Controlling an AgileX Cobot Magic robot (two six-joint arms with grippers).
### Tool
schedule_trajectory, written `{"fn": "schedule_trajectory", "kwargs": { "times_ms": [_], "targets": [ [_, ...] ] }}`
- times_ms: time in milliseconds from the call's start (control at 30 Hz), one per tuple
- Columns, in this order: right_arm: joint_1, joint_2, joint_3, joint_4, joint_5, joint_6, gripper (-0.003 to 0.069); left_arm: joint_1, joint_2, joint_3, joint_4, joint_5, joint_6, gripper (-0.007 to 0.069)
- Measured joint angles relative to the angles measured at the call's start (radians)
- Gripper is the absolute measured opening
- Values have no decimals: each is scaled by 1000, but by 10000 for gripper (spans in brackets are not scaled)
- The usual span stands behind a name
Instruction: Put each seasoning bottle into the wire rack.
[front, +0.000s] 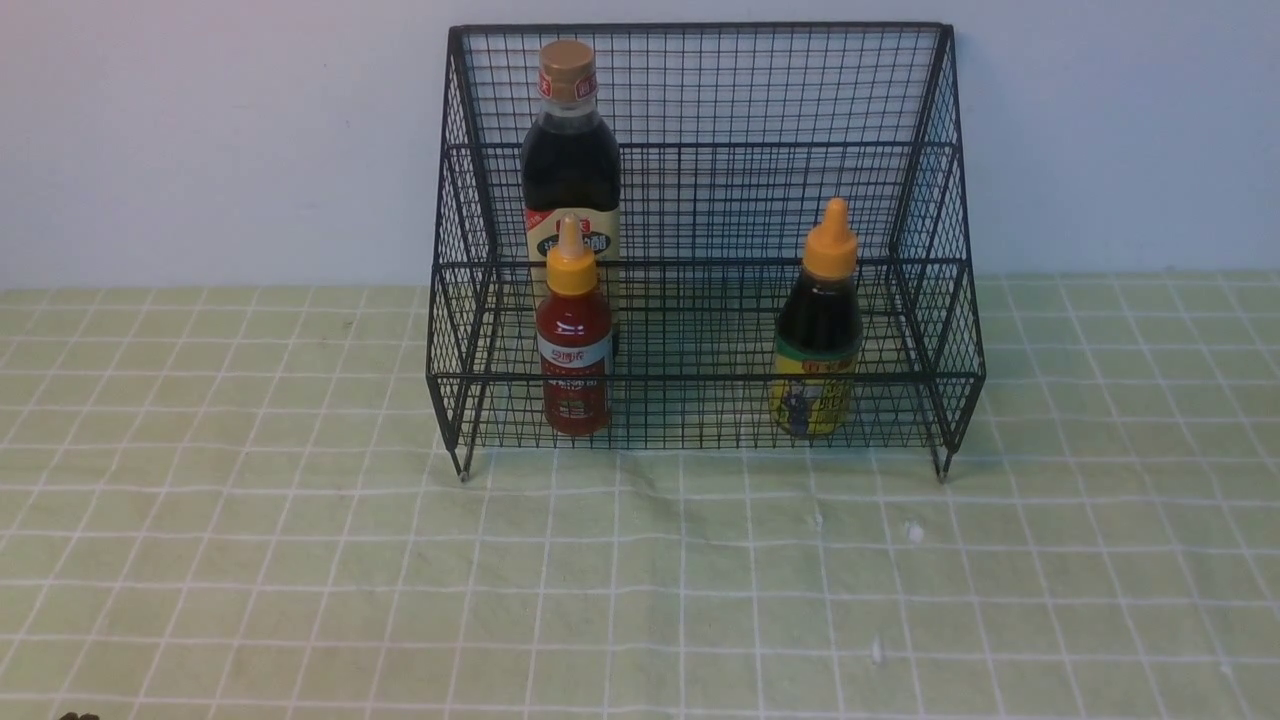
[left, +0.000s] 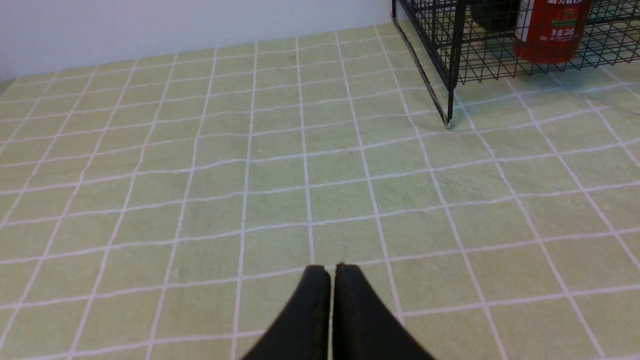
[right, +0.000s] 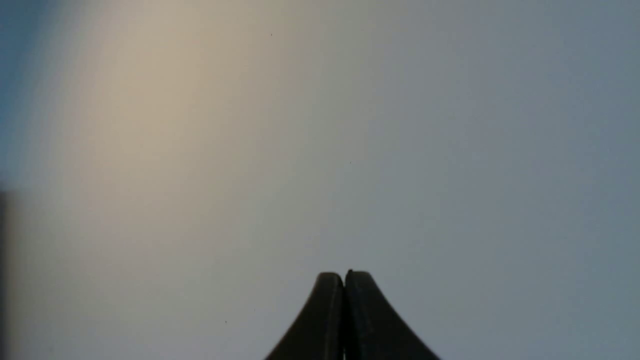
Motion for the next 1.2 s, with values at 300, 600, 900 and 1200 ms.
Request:
{"fn": "schedule_trajectory", "kwargs": {
  "times_ms": [300, 600, 900, 1200],
  "targets": [
    [-38, 0, 70, -40, 141, 0, -15, 0, 0, 0, 0, 0, -1, -6],
    [-341, -10, 363, -45, 290, 0, -15, 0, 0, 0, 0, 0, -1, -6],
    [-391, -151, 597, -56, 304, 1, -15, 0, 0, 0, 0, 0, -1, -6],
    [-391, -156, 599, -59, 293, 1, -15, 0, 0, 0, 0, 0, -1, -6]
  ]
}}
